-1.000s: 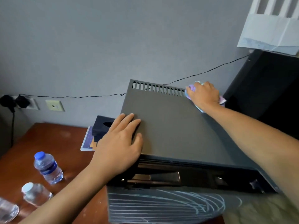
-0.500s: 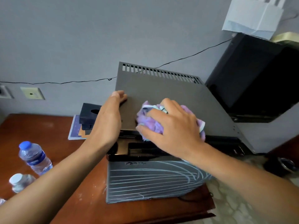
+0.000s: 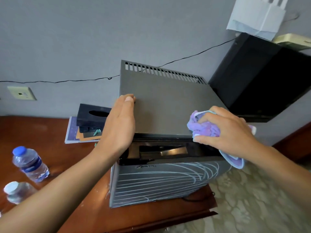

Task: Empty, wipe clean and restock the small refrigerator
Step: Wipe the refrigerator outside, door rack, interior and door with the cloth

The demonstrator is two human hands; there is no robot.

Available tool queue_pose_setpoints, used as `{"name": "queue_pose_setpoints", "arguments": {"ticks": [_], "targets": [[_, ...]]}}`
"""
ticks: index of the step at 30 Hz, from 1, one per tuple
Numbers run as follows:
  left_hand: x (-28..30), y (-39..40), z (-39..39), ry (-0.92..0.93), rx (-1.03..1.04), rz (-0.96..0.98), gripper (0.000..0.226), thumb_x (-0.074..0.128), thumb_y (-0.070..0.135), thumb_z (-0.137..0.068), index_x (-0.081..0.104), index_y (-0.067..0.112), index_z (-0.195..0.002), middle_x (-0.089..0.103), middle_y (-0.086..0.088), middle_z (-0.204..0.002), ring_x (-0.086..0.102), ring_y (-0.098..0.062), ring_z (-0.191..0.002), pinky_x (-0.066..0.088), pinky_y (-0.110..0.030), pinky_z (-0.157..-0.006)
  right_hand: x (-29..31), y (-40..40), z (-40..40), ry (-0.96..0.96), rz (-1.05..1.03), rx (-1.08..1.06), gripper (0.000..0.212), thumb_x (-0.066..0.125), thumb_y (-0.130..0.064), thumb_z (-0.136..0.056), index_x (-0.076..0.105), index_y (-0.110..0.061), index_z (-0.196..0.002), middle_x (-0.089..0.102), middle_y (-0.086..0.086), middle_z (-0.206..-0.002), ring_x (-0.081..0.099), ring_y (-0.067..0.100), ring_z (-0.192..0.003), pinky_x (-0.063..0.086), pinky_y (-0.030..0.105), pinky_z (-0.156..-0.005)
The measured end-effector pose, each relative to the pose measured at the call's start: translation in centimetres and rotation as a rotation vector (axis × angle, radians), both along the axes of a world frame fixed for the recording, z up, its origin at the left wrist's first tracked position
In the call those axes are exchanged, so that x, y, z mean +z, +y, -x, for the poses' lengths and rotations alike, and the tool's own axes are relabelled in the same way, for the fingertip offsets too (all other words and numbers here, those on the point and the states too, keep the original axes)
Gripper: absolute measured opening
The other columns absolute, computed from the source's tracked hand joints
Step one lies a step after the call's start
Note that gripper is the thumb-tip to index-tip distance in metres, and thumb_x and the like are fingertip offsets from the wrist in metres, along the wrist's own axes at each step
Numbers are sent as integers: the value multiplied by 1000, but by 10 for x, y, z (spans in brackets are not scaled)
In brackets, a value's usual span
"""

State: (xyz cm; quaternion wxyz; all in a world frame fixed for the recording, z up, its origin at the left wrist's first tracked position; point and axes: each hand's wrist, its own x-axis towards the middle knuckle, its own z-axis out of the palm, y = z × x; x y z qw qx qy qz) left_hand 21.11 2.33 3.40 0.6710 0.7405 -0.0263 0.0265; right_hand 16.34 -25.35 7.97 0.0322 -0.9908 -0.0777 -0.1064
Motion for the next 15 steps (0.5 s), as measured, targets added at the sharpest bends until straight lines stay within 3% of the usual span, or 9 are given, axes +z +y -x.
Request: {"name": "queue_pose_setpoints", "arguments": {"ticks": [4, 8, 12, 15], "targets": [[-2, 0, -1, -11, -9, 29, 36, 23, 51, -97, 50, 44, -118, 58, 19, -132, 48, -4, -125, 34, -32, -111, -4, 44, -6, -129, 186, 163, 46, 49, -77, -80, 52, -36, -100, 51, -14, -101, 53, 14, -94, 32, 30, -67], [-4, 1, -5, -21, 17, 40, 30, 25, 34, -109, 54, 41, -114, 60, 17, -129, 51, -3, -123, 36, -31, -111, -12, 105, -16, -239, 308, 310, 57, 47, -73, -88, 59, -23, -112, 52, -1, -100, 51, 20, -88, 49, 40, -63], [-6, 2, -6, -38, 13, 60, 30, 28, 32, -108, 56, 42, -108, 62, 13, -127, 53, -4, -122, 37, -29, -110, 3, 114, -18, -61, 251, 412, 47, 52, -59, -88, 51, -25, -121, 42, -5, -105, 43, 16, -95, 42, 39, -74], [-7, 2, -6, -17, 30, 49, 33, 27, 29, -110, 56, 34, -127, 61, 16, -134, 51, -2, -125, 35, -22, -109, 16, 68, -17, 34, 288, 421, 37, 54, -63, -92, 45, -32, -109, 34, -15, -103, 34, 7, -88, 33, 34, -62]]}}
